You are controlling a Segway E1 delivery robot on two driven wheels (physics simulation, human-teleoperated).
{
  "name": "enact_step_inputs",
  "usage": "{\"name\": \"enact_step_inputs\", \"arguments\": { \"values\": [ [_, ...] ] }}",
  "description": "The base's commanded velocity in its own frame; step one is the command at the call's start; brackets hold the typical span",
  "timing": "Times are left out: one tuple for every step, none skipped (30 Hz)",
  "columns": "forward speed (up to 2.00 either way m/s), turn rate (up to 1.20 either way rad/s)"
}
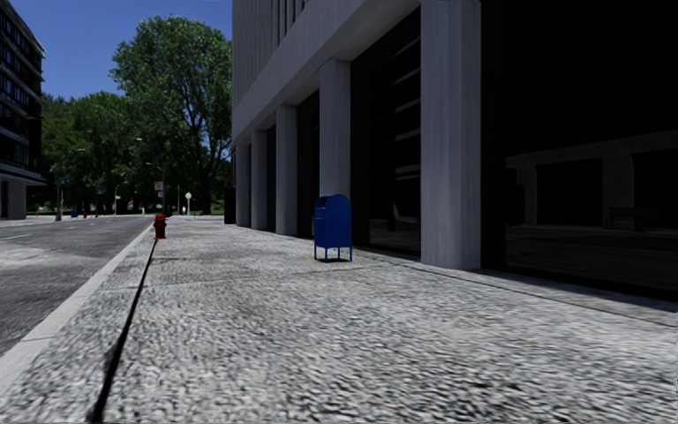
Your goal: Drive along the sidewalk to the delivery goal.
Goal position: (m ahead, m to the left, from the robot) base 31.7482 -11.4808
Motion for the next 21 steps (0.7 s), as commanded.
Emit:
{"name": "enact_step_inputs", "arguments": {
  "values": [
    [1.57,0.0],
    [1.57,0.0],
    [1.57,0.0],
    [1.57,0.0],
    [1.57,0.0],
    [1.59,0.0],
    [2.0,0.0],
    [2.0,0.01],
    [2.0,0.01],
    [2.0,0.1],
    [2.0,0.22],
    [2.0,0.22],
    [2.0,0.31],
    [2.0,0.37],
    [2.0,0.39],
    [2.0,0.39],
    [2.0,0.39],
    [2.0,0.39],
    [2.0,0.42],
    [2.0,0.42],
    [2.0,0.43]
  ]
}}
